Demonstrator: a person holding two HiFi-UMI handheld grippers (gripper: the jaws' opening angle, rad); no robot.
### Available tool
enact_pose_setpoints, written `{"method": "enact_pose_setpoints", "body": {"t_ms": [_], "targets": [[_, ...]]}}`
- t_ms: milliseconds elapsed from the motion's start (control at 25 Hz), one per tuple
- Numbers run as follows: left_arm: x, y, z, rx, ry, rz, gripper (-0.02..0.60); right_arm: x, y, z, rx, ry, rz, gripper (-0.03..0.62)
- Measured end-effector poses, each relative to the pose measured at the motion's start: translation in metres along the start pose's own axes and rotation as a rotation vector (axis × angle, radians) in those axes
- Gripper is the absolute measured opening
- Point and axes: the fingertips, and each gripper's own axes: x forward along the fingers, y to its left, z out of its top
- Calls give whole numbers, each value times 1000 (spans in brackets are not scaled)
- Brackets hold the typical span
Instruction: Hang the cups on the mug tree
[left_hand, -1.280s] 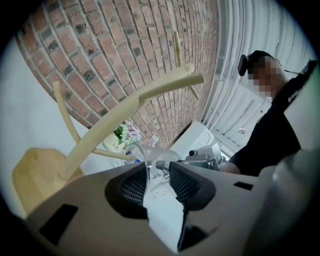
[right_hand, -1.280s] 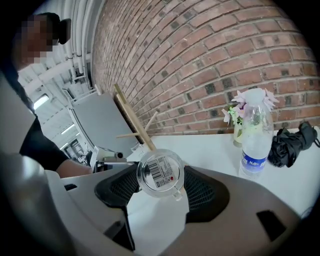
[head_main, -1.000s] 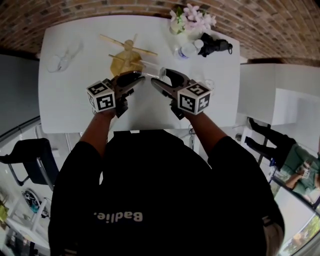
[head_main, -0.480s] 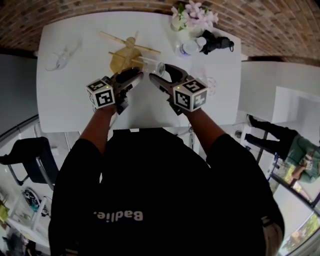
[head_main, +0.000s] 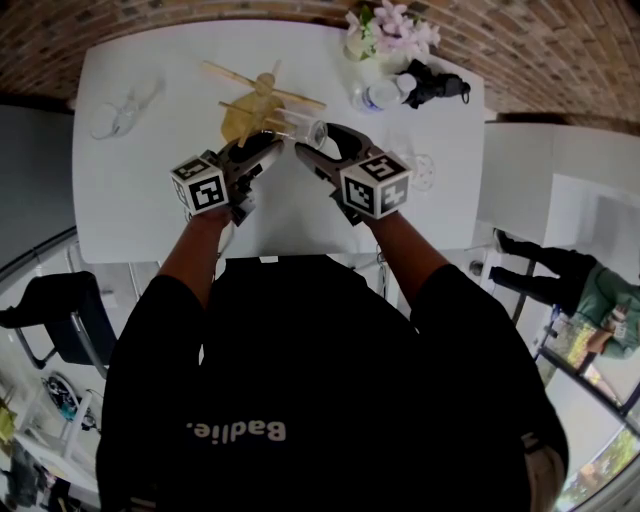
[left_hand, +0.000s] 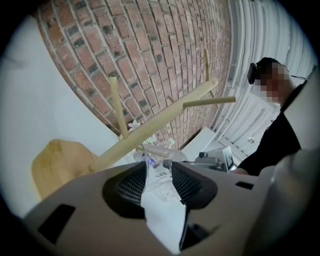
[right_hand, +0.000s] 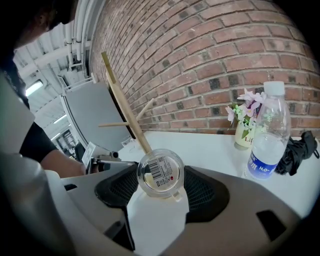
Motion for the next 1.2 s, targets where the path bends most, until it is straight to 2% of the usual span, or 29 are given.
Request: {"method": "enact_pose_setpoints", "body": {"t_ms": [680, 960, 1200], "targets": [[-4, 6, -3, 38, 44, 44, 164, 7, -1, -10, -35, 34, -2, 305], [-4, 14, -6, 32, 16, 29, 176, 8, -2, -11, -46, 37, -14, 305], [-4, 11, -4, 51, 30, 48, 178, 8, -2, -11, -53, 36, -12, 305]]}}
